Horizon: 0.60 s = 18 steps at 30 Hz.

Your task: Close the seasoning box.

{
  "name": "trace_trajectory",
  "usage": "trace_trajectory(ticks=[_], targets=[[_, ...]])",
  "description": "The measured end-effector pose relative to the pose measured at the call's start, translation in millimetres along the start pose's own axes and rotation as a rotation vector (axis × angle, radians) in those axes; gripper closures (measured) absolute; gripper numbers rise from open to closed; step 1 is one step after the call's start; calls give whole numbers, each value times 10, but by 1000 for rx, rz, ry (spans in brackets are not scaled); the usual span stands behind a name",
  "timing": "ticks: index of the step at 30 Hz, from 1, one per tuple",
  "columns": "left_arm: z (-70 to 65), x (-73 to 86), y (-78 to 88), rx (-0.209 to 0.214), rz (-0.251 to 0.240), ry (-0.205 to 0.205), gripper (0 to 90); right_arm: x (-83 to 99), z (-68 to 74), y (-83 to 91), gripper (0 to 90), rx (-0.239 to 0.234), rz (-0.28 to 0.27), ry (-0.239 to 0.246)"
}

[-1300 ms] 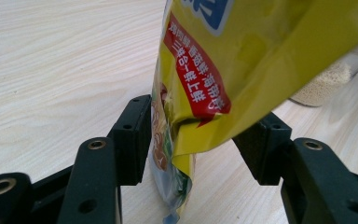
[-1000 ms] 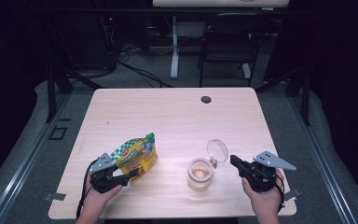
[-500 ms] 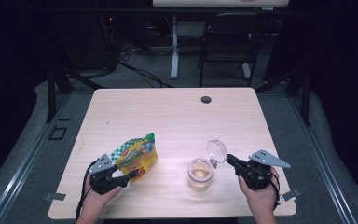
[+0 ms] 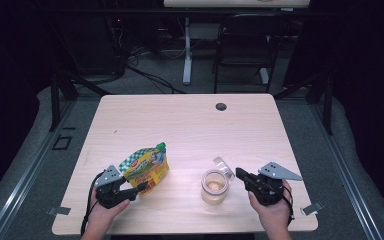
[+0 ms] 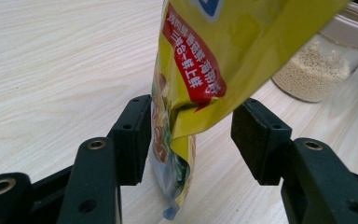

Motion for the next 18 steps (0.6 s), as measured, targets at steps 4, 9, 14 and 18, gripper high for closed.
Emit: trace_trajectory(ticks=[4, 9, 14, 18], targets=[[7, -3, 9, -3, -4, 1, 478, 9, 52, -21, 900, -10, 1, 10], [13, -3, 22, -5, 1, 1, 473, 20, 72, -33, 900, -18, 4, 17], [17, -8, 33, -8, -3, 2, 469, 15, 42, -20, 900, -12, -1, 12], [20, -13, 41, -11, -7, 3, 468, 9, -21, 13, 900, -5, 0, 5]])
Point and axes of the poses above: each handheld gripper's, and its own axes: y roughly backward along the jaws, x roughly out of its underside, z roughly to its left, the point moved 7 cm from there along -y, roughly forward along the jaws, and after that the axes turned 3 degrees about x, right-handed, at the moved point
